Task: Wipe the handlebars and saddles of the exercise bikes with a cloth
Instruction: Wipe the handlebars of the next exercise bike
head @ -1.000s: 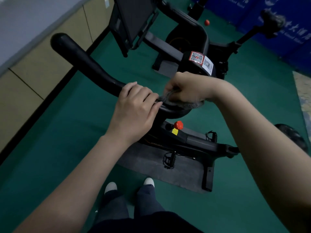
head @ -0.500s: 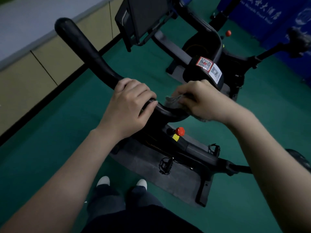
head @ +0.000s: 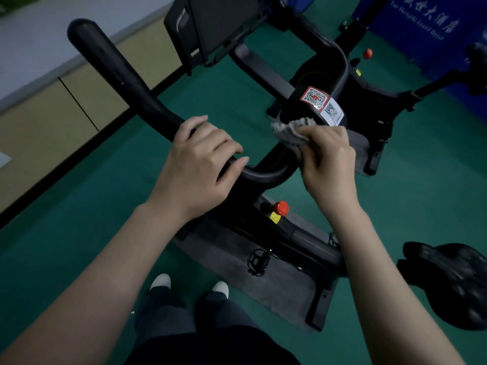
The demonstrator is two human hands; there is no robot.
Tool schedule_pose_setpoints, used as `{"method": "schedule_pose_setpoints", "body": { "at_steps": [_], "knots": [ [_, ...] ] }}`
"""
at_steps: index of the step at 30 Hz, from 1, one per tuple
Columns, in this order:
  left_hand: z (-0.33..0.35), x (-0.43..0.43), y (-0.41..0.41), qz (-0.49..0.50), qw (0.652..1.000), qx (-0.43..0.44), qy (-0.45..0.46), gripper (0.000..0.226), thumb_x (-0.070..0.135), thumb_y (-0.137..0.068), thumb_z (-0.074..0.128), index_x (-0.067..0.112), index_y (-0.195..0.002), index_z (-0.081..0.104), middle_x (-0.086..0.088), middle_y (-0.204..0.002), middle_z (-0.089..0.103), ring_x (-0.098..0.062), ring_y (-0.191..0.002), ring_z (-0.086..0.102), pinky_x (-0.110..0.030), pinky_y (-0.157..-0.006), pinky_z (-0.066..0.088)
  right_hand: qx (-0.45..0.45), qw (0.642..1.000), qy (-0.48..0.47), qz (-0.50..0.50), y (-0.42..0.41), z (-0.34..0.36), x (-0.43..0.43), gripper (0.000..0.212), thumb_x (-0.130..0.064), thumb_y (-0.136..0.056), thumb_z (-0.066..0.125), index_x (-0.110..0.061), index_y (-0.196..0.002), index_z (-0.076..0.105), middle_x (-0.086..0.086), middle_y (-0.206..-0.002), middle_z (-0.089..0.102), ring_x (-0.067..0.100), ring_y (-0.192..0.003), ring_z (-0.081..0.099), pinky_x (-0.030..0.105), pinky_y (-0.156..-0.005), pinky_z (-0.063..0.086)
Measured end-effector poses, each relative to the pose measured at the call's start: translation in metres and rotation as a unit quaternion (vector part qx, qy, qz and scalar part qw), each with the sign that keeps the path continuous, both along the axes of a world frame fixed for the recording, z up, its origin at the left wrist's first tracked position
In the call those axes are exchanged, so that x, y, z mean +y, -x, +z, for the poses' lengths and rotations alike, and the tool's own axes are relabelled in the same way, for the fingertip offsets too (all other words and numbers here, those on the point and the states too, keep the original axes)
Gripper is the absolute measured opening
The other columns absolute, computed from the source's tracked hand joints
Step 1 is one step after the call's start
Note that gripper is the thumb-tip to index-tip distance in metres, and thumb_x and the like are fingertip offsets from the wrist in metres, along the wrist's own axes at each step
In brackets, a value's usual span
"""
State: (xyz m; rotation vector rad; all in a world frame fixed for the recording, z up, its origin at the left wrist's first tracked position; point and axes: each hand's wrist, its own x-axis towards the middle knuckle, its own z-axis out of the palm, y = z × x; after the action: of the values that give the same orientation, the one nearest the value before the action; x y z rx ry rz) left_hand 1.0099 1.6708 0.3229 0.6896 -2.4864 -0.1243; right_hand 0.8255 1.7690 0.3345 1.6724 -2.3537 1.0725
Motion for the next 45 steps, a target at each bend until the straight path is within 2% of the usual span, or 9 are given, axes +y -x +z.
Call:
{"method": "schedule_pose_setpoints", "body": {
  "at_steps": [7,11,16,21,28,30,34,40,45],
  "knots": [
    [-0.004,0.005,0.003,-0.003,1.0,-0.006,-0.011,0.034,0.031,-0.096,0.045,0.008,-0.089,0.07,-0.003,-0.087,0.068,-0.025,-0.089,0.061,-0.037,-0.106,0.029,-0.003,0.999,0.028,0.025,0.002,-0.007,0.006,0.015,0.0,-0.087,0.061,-0.005,-0.099,0.069,-0.007,-0.091,0.061,0.026,-0.093,0.051,0.019,-0.08,0.036],
    [-0.004,0.004,0.003,-0.004,1.0,-0.005,-0.013,0.033,0.031,-0.095,0.046,0.009,-0.088,0.071,-0.002,-0.087,0.068,-0.024,-0.087,0.062,-0.037,-0.101,0.032,-0.013,0.998,0.058,-0.031,0.015,-0.007,-0.005,0.016,0.001,-0.087,0.058,-0.003,-0.099,0.068,-0.001,-0.091,0.064,0.031,-0.095,0.053,0.018,-0.078,0.034],
    [-0.004,0.003,0.002,-0.004,1.0,-0.002,-0.008,0.032,0.03,-0.095,0.047,0.009,-0.087,0.07,-0.002,-0.085,0.068,-0.024,-0.086,0.061,-0.037,-0.095,0.033,-0.013,0.997,0.076,0.004,0.003,-0.016,0.001,0.015,-0.001,-0.087,0.058,-0.007,-0.098,0.068,-0.011,-0.09,0.056,0.018,-0.093,0.046,0.018,-0.079,0.037],
    [-0.005,0.003,0.003,-0.006,1.0,0.003,-0.008,0.032,0.03,-0.095,0.046,0.01,-0.085,0.069,-0.001,-0.084,0.067,-0.024,-0.085,0.06,-0.036,-0.093,0.031,-0.043,0.992,0.104,-0.053,0.017,-0.016,-0.01,0.014,0.003,-0.088,0.057,-0.002,-0.097,0.067,0.0,-0.09,0.062,0.029,-0.095,0.053,0.022,-0.08,0.039],
    [-0.007,0.002,0.003,-0.011,1.0,0.008,0.0,0.032,0.03,-0.095,0.046,0.011,-0.083,0.068,0.0,-0.082,0.067,-0.023,-0.084,0.06,-0.035,-0.091,0.03,-0.072,0.984,0.158,-0.028,-0.01,-0.027,0.009,0.022,0.01,-0.083,0.058,-0.003,-0.097,0.067,-0.016,-0.095,0.056,0.026,-0.094,0.056,0.028,-0.082,0.047],
    [-0.007,0.002,0.004,-0.012,1.0,0.009,0.007,0.032,0.03,-0.095,0.046,0.011,-0.082,0.067,0.0,-0.082,0.067,-0.023,-0.083,0.06,-0.035,-0.091,0.03,-0.09,0.978,0.179,-0.06,-0.005,-0.03,0.007,0.02,0.01,-0.083,0.057,0.0,-0.098,0.066,-0.012,-0.098,0.058,0.028,-0.094,0.056,0.029,-0.084,0.046],
    [-0.008,0.001,0.004,-0.012,1.0,0.008,0.009,0.034,0.031,-0.096,0.044,0.011,-0.083,0.067,0.001,-0.082,0.066,-0.023,-0.084,0.06,-0.036,-0.092,0.03,-0.198,0.943,0.216,-0.157,-0.004,-0.035,-0.006,0.022,0.013,-0.083,0.052,0.006,-0.102,0.062,0.017,-0.103,0.062,0.033,-0.101,0.056,0.041,-0.092,0.046],
    [-0.012,0.0,0.003,-0.013,1.0,0.006,0.023,0.033,0.03,-0.097,0.043,0.011,-0.085,0.066,0.001,-0.083,0.066,-0.023,-0.084,0.059,-0.036,-0.091,0.03,-0.306,0.898,0.252,-0.19,-0.034,-0.052,0.006,0.022,0.009,-0.086,0.052,0.001,-0.106,0.059,0.017,-0.106,0.06,0.028,-0.104,0.057,0.046,-0.096,0.045],
    [-0.013,-0.001,0.004,-0.017,0.999,0.003,0.03,0.033,0.031,-0.097,0.042,0.012,-0.085,0.066,0.001,-0.083,0.066,-0.024,-0.085,0.06,-0.036,-0.089,0.029,-0.444,0.816,0.273,-0.251,-0.008,-0.048,-0.014,0.02,0.004,-0.089,0.053,0.005,-0.108,0.057,0.023,-0.109,0.059,0.032,-0.105,0.057,0.05,-0.096,0.044]
  ]
}}
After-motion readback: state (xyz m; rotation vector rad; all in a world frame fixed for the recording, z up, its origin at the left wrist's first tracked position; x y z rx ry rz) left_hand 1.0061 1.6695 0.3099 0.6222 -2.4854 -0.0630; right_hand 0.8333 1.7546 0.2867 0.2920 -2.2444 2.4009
